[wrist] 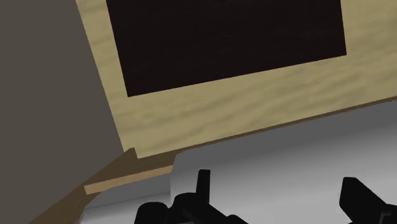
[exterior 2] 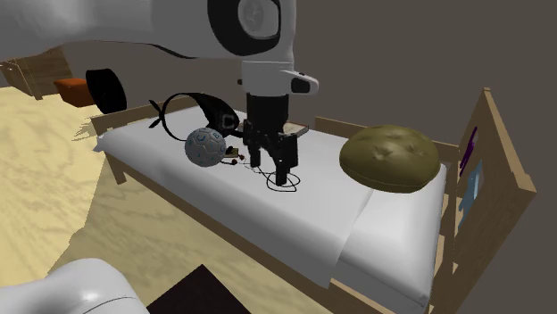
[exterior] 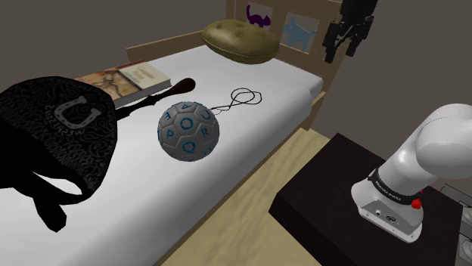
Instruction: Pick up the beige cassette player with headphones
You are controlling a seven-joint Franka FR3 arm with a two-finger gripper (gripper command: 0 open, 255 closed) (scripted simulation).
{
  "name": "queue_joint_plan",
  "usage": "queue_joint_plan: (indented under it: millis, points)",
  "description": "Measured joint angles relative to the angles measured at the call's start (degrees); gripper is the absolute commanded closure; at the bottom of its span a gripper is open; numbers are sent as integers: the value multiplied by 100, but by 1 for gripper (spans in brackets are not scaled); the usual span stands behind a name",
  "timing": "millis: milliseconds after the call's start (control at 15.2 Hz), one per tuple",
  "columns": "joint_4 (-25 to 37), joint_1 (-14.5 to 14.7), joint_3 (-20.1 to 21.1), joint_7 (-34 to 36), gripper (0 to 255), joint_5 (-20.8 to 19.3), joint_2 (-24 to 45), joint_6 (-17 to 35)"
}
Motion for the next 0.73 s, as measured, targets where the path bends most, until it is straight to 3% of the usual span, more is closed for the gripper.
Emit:
queue_joint_plan:
  millis: [726]
  points:
    - [489,59,879,1784,0,504,1725,1354]
